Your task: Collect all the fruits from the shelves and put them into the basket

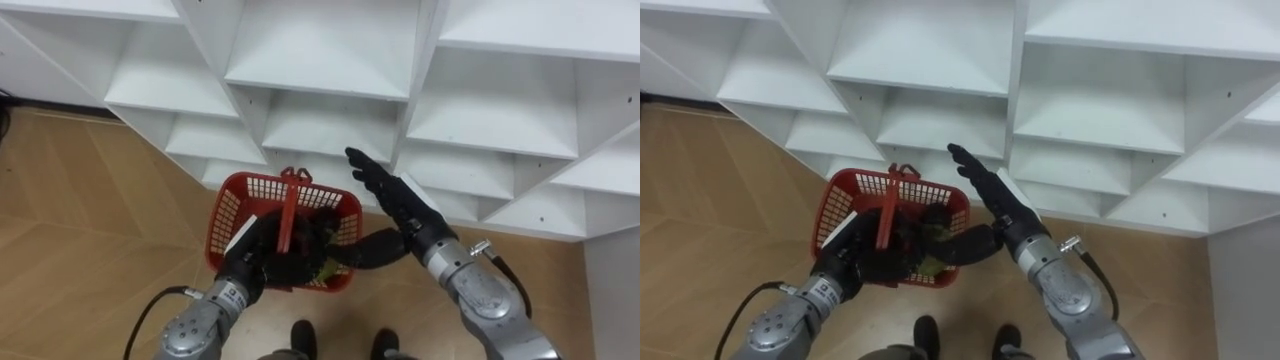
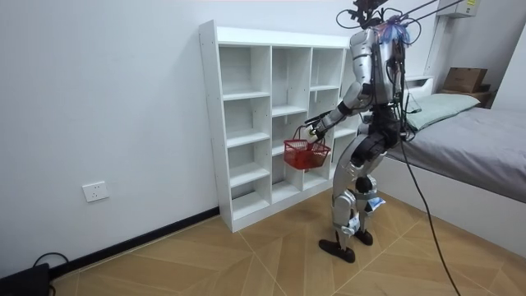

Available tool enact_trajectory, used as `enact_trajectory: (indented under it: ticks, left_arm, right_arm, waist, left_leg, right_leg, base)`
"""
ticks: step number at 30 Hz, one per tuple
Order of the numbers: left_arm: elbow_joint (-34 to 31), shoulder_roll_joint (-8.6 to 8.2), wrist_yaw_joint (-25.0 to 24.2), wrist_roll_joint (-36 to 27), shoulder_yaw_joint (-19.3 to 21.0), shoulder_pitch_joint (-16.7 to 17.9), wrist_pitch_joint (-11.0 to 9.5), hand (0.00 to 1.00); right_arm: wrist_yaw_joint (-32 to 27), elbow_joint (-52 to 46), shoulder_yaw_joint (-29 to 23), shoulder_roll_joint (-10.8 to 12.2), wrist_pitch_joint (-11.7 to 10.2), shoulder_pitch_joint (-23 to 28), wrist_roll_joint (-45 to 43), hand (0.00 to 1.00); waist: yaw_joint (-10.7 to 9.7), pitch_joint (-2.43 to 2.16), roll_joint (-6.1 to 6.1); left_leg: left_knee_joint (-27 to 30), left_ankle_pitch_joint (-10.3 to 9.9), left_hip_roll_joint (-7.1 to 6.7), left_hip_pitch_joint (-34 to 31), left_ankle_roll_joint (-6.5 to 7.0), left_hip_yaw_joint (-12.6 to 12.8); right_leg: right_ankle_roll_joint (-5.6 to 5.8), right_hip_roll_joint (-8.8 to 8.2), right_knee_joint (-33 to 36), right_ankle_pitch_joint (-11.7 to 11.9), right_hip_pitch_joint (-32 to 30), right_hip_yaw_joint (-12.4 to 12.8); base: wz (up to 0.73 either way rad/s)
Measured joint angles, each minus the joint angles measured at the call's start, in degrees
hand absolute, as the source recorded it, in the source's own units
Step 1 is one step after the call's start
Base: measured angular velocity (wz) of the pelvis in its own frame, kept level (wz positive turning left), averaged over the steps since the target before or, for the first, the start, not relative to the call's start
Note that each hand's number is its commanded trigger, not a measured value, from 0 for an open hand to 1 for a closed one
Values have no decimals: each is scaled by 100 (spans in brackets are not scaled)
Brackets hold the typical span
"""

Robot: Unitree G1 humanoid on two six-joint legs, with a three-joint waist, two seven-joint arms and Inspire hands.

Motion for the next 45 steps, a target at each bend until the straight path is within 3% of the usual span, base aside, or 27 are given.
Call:
enact_trajectory:
  ticks: [4,10,18,21,23,25,30,35,39,45]
  left_arm:
    - [101,25,0,19,49,62,-1,100]
    - [424,101,19,586,412,395,-2,100]
    - [749,125,184,1403,591,925,-3,100]
    - [1149,119,303,1467,771,1066,-50,100]
    - [1275,123,407,1480,883,1345,-49,100]
    - [1420,108,479,1478,900,1431,-80,100]
    - [1874,66,592,1458,1039,1455,-92,100]
    - [2495,-26,772,1155,1479,1444,-98,100]
    - [2951,-102,881,967,1670,1381,-95,100]
    - [3428,-244,1027,840,2193,1305,60,100]
  right_arm:
    - [-55,303,-195,-40,-16,119,-3,0]
    - [-163,902,-497,-42,-11,433,-25,0]
    - [-475,1363,-755,4,-23,1141,-26,0]
    - [-590,1827,-971,85,-135,1361,-6,0]
    - [-662,2047,-1139,96,-131,1557,-2,0]
    - [-692,2113,-1306,98,-142,1672,4,0]
    - [-837,2436,-1446,130,-148,1907,28,0]
    - [-902,3407,-1641,217,-97,1894,70,0]
    - [-892,4051,-1723,345,-24,1833,595,0]
    - [-828,4765,-1932,421,302,1631,1183,0]
  waist:
    - [4,4,-12]
    - [-15,-2,-91]
    - [-189,-62,-152]
    - [-251,-98,-205]
    - [-313,-120,-228]
    - [-320,-121,-228]
    - [-316,-130,-239]
    - [-312,-140,-256]
    - [-296,-138,-261]
    - [-299,-125,-247]
  left_leg:
    - [-21,-27,-7,215,3,-3]
    - [-216,-41,-13,677,-22,-2]
    - [-636,-60,-57,1439,-63,-12]
    - [-846,-74,-79,1856,-88,-18]
    - [-1000,-101,-110,2207,-115,-2]
    - [-1063,-122,-122,2378,-120,-1]
    - [-1150,-207,-125,2696,-135,1]
    - [-1263,-258,-137,3027,-144,6]
    - [-1306,-277,-144,3170,-146,6]
    - [-1303,-318,-150,3256,-143,9]
  right_leg:
    - [19,5,-33,-20,221,2]
    - [44,90,-323,1,716,34]
    - [108,157,-833,34,1531,15]
    - [120,181,-1085,40,1971,-9]
    - [155,185,-1227,18,2263,20]
    - [168,188,-1308,15,2432,48]
    - [199,216,-1419,-4,2726,101]
    - [226,233,-1518,-21,3007,170]
    - [234,243,-1586,-17,3152,197]
    - [252,250,-1599,-31,3249,218]
  base:
    - [0]
    - [-1]
    - [1]
    - [0]
    - [-8]
    - [-11]
    - [-8]
    - [-9]
    - [-2]
    - [0]
